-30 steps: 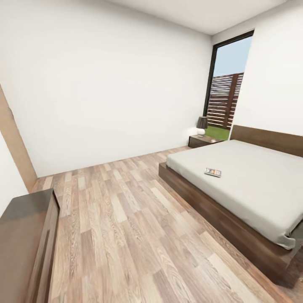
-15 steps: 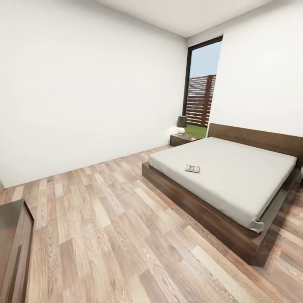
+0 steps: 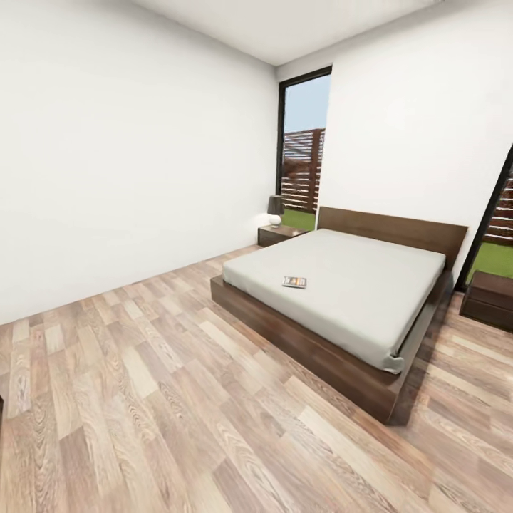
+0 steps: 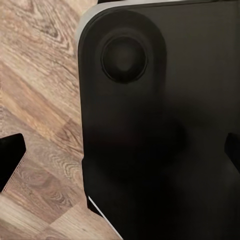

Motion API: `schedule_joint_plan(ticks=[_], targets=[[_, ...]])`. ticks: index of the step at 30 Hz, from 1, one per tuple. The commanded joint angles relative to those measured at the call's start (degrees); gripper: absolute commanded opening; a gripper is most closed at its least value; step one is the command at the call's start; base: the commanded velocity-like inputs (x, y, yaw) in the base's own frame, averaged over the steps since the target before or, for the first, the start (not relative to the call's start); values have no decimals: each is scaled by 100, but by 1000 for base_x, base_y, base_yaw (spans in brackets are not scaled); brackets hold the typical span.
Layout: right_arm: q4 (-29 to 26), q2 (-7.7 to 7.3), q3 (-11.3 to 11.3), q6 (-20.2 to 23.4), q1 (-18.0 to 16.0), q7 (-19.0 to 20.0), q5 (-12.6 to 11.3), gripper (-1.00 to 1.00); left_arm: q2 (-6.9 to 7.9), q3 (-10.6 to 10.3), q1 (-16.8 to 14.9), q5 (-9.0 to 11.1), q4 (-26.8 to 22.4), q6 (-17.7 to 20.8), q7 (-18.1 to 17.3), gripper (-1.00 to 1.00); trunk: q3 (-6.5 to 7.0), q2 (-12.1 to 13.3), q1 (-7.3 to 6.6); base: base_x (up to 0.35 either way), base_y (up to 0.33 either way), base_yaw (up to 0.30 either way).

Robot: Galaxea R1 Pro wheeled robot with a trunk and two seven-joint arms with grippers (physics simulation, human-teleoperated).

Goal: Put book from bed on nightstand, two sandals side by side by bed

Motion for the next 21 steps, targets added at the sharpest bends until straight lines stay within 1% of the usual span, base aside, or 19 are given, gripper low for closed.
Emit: schedule_joint_plan(ticks=[1, 21], targets=[[-1, 0, 0, -2, -1, 1, -4, 100, 1, -1, -2, -1, 5, -20, -2, 100, -4, -2, 0, 0, 0, -299], [-1, -8, -2, -2, -1, 1, -4, 100, 1, 1, -2, 3, 6, -20, 2, 100, -4, -2, 0, 0, 0, -299]])
